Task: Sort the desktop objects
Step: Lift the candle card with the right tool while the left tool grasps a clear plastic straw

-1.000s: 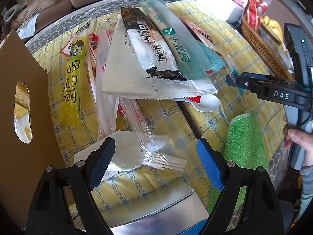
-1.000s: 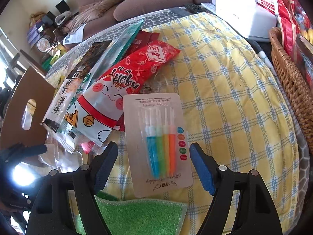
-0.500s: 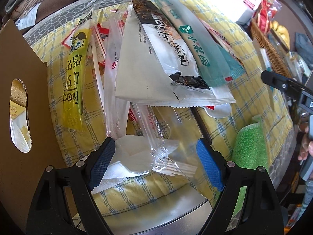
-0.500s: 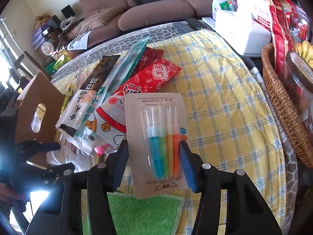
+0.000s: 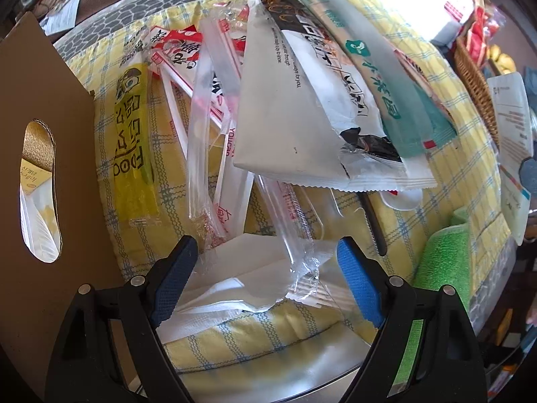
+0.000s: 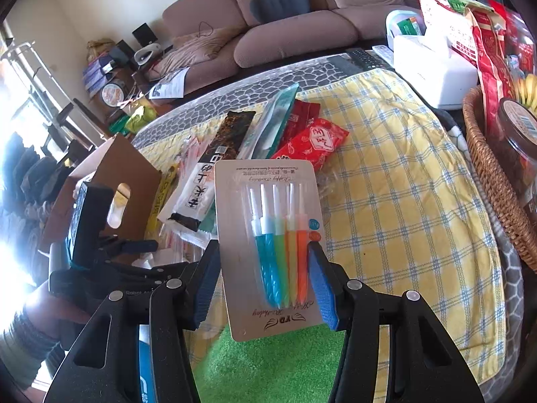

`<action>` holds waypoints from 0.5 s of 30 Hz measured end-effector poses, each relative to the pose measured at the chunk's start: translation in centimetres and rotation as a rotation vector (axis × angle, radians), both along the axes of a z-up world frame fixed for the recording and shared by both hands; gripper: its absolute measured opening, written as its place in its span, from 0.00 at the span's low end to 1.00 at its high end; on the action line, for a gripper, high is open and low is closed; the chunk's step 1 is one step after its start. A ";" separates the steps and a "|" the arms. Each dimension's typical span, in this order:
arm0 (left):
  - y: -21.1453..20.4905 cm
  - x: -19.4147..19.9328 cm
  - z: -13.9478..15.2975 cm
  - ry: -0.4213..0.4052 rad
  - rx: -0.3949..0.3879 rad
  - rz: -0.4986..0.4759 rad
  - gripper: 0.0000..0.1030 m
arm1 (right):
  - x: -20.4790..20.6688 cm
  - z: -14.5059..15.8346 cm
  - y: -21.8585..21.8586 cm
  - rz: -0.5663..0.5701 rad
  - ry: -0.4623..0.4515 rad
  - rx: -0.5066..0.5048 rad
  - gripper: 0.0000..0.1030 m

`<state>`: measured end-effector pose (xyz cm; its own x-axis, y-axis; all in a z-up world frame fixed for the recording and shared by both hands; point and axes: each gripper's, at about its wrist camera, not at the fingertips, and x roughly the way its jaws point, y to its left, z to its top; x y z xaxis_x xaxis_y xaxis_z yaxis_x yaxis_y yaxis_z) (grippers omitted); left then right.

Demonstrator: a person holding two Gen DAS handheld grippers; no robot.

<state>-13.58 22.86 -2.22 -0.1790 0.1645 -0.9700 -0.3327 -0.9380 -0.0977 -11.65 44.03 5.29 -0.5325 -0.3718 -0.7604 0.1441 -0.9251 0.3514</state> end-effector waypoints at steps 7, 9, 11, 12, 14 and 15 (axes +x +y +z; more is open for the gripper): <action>1.5 0.3 0.2 -0.015 0.016 -0.021 0.81 | 0.6 -0.8 -0.3 0.010 -0.015 -0.019 0.51; 2.2 0.4 0.0 -0.021 0.005 -0.039 0.81 | 0.7 -0.8 -0.3 0.010 -0.015 -0.028 0.52; 3.0 0.4 -0.3 -0.026 -0.013 -0.058 0.81 | 0.9 -0.9 -0.4 0.012 -0.015 -0.032 0.52; 3.3 0.5 -0.4 -0.038 -0.013 -0.061 0.81 | 0.9 -0.9 -0.5 0.013 -0.017 -0.032 0.52; 3.5 0.7 -0.6 -0.085 0.022 -0.034 0.81 | 1.0 -1.0 -0.6 0.015 -0.020 -0.032 0.52; 3.5 0.7 -0.7 -0.111 0.036 -0.012 0.82 | 1.0 -1.0 -0.6 0.016 -0.019 -0.034 0.52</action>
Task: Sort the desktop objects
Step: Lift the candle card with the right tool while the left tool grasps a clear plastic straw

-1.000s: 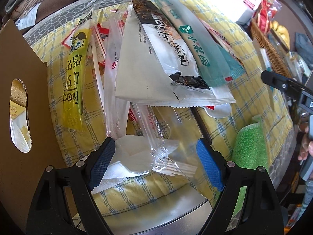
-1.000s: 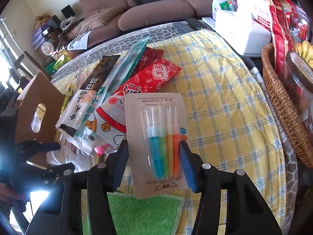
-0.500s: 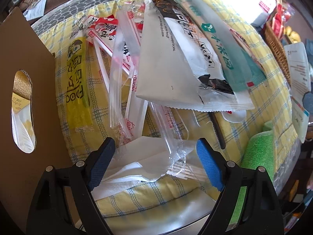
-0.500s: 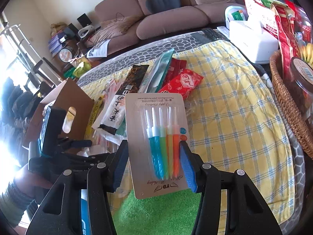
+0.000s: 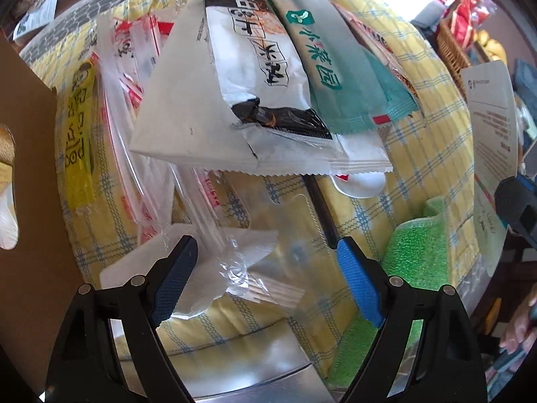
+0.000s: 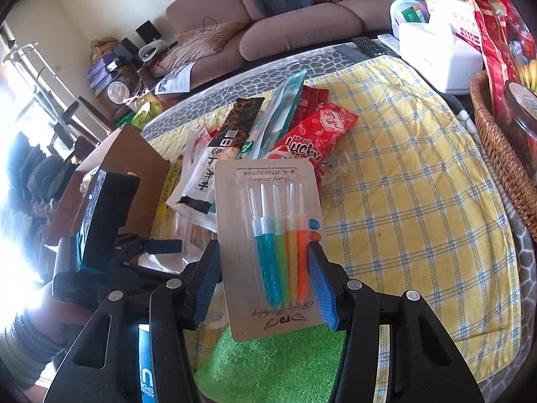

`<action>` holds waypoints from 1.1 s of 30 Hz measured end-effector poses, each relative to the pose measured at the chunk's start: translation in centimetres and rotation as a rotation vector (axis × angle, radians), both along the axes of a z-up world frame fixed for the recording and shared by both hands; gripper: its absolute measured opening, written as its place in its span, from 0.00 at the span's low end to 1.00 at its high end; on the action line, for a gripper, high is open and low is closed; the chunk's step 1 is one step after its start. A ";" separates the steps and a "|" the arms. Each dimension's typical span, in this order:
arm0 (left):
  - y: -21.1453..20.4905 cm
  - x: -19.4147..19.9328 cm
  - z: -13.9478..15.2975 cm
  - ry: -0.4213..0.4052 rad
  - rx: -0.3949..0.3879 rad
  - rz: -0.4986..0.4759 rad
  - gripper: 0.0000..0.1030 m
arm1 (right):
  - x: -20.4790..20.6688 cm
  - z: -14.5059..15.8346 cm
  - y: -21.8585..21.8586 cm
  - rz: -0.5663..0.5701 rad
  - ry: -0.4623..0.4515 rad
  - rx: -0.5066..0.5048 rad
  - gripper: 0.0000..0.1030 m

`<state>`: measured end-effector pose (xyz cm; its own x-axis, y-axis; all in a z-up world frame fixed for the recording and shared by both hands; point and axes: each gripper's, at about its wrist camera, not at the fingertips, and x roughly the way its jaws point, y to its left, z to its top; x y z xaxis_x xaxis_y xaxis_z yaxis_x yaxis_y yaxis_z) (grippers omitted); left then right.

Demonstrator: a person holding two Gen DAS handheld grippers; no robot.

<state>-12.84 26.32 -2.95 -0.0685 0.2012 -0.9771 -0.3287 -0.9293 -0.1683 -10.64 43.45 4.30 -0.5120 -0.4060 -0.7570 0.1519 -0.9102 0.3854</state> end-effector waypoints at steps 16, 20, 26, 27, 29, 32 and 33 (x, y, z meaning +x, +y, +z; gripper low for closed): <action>1.5 0.3 0.9 0.058 -0.074 0.060 0.22 | 1.0 -0.9 1.5 -0.028 -0.004 -0.028 0.52; 0.4 0.7 2.8 0.067 0.034 0.055 0.07 | 1.0 -0.9 1.5 -0.025 0.000 -0.031 0.52; 0.5 0.8 1.8 -0.049 0.169 0.129 0.11 | 1.4 -0.2 0.6 -0.012 0.010 -0.032 0.52; 0.4 0.7 1.5 -0.055 0.162 0.147 0.12 | 1.5 -0.1 0.4 -0.012 0.011 -0.032 0.52; 0.5 0.6 0.6 -0.071 0.162 0.153 0.12 | 1.7 0.0 0.3 -0.010 0.010 -0.029 0.52; 1.9 0.9 -0.5 -0.070 0.178 0.128 0.07 | 1.9 0.1 0.3 -0.007 0.004 -0.017 0.52; 1.7 1.0 -0.3 -0.056 0.176 0.128 0.06 | 2.0 0.1 0.4 -0.007 0.002 -0.014 0.52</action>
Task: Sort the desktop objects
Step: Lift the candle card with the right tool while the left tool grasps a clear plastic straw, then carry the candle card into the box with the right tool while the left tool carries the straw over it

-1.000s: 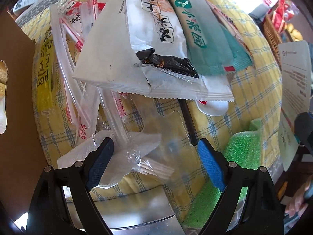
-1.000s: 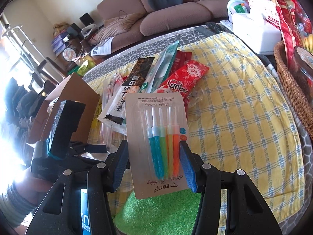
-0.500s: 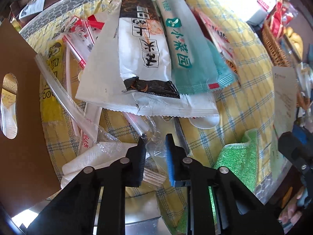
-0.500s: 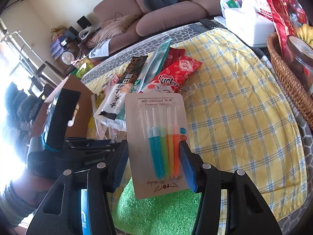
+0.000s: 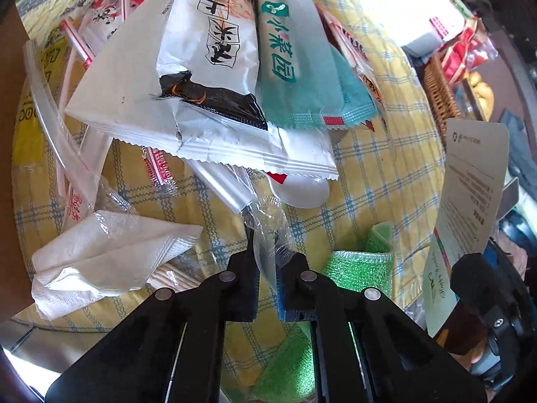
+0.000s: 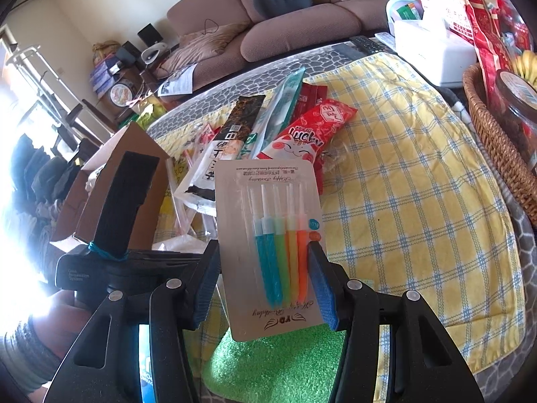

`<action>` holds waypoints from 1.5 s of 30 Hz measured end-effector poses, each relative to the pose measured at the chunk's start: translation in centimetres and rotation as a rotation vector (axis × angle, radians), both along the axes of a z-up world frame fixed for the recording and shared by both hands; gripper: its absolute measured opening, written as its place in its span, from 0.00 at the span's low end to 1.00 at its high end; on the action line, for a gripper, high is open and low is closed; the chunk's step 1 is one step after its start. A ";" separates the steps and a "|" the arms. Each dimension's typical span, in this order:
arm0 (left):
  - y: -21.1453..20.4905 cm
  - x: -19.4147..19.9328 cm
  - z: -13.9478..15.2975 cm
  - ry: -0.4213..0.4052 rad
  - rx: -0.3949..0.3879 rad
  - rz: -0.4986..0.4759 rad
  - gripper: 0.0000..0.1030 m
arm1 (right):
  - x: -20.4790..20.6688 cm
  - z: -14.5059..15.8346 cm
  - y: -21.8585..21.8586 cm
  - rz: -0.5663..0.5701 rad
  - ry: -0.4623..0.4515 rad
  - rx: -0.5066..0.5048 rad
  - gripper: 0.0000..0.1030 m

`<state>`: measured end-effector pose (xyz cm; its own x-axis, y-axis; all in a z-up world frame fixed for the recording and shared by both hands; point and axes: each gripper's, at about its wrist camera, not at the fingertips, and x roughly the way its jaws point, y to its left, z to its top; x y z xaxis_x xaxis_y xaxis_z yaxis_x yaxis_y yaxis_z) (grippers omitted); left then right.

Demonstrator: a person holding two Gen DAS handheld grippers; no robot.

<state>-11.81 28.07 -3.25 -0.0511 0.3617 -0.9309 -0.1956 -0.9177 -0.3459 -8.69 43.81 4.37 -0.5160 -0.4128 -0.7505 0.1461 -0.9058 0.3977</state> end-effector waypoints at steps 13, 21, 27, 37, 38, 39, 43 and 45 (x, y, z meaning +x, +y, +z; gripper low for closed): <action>-7.6 2.6 8.0 0.110 0.117 -0.026 0.03 | 0.7 3.6 -2.2 0.037 0.047 0.034 0.52; -15.4 3.8 13.7 0.198 0.187 0.024 0.03 | 1.1 7.9 -7.3 0.105 0.097 0.058 0.52; -22.3 3.8 18.1 0.277 0.252 0.081 0.03 | 0.5 10.7 -13.2 0.192 0.128 0.072 0.52; -36.1 2.6 20.7 0.363 0.225 0.244 0.03 | -1.9 12.3 -27.9 0.392 0.131 0.089 0.52; -37.4 2.5 20.4 0.364 0.215 0.258 0.03 | -2.2 12.1 -29.5 0.412 0.127 0.092 0.52; -38.7 2.3 20.2 0.364 0.205 0.270 0.03 | -2.6 11.9 -31.2 0.430 0.120 0.097 0.52; -43.4 1.5 19.1 0.356 0.167 0.309 0.03 | -4.5 10.7 -37.1 0.492 0.084 0.102 0.52; -45.5 1.1 18.5 0.353 0.153 0.329 0.03 | -5.3 9.7 -39.7 0.520 0.065 0.114 0.52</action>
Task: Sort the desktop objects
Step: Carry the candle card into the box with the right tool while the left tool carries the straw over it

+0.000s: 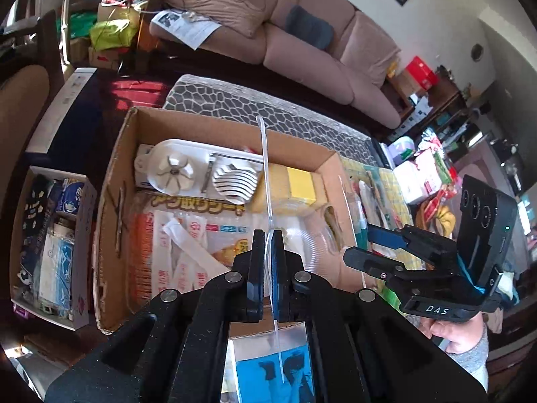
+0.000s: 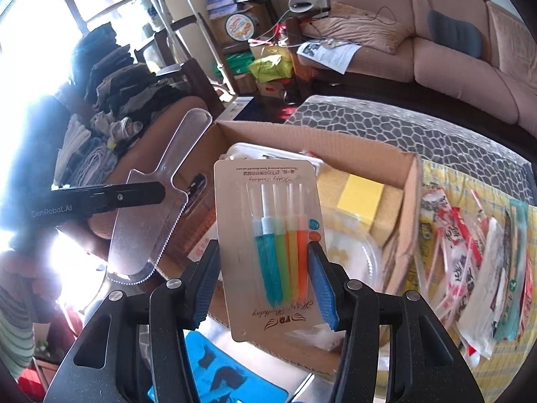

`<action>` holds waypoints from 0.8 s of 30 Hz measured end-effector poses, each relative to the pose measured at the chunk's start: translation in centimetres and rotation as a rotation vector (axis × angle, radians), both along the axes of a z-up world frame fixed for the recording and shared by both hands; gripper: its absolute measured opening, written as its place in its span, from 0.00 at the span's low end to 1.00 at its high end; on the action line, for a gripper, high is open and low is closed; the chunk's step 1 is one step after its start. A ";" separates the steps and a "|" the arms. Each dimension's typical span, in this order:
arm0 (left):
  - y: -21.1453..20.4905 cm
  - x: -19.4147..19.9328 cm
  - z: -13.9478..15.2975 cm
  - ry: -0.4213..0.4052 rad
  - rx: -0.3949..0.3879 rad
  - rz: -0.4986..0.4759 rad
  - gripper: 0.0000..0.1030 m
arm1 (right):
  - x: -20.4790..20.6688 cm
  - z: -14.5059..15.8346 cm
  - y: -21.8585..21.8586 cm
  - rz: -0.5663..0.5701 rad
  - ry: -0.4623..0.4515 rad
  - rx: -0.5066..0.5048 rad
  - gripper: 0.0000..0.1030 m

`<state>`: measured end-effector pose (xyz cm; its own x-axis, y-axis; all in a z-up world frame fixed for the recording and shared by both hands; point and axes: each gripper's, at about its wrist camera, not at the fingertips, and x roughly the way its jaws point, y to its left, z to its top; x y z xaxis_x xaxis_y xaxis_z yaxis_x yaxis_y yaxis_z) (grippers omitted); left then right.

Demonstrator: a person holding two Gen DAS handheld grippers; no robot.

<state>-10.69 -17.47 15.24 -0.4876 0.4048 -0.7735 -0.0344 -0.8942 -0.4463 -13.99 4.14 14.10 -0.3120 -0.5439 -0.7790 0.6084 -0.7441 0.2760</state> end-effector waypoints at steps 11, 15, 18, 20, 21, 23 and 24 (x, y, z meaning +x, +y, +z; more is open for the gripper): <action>-4.4 -2.3 -4.3 -0.051 -0.042 0.020 0.03 | -3.9 -5.5 -9.7 0.063 -0.144 0.056 0.52; -5.0 -2.6 -4.8 -0.054 -0.055 0.014 0.03 | -4.8 -7.0 -11.3 0.046 -0.211 0.065 0.52; -5.5 -2.6 -5.1 -0.055 -0.050 0.016 0.03 | -5.0 -8.2 -12.5 0.035 -0.241 0.099 0.52; -5.8 -2.6 -5.2 -0.056 -0.049 0.015 0.03 | -5.2 -8.9 -13.0 0.025 -0.272 0.113 0.52; -6.0 -2.6 -5.3 -0.054 -0.048 0.017 0.03 | -5.2 -9.1 -13.2 0.019 -0.283 0.117 0.52; -6.4 -2.6 -5.2 -0.052 -0.042 0.016 0.03 | -5.0 -9.3 -14.0 0.027 -0.274 0.152 0.52; -6.5 -2.5 -5.2 -0.051 -0.040 0.018 0.03 | -4.9 -9.4 -14.4 0.031 -0.265 0.176 0.52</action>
<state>-13.21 -24.01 10.01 -0.4543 0.3646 -0.8128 0.0033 -0.9117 -0.4108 -18.91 -10.23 4.67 -0.0715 -0.3999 -0.9138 0.5556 -0.7768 0.2964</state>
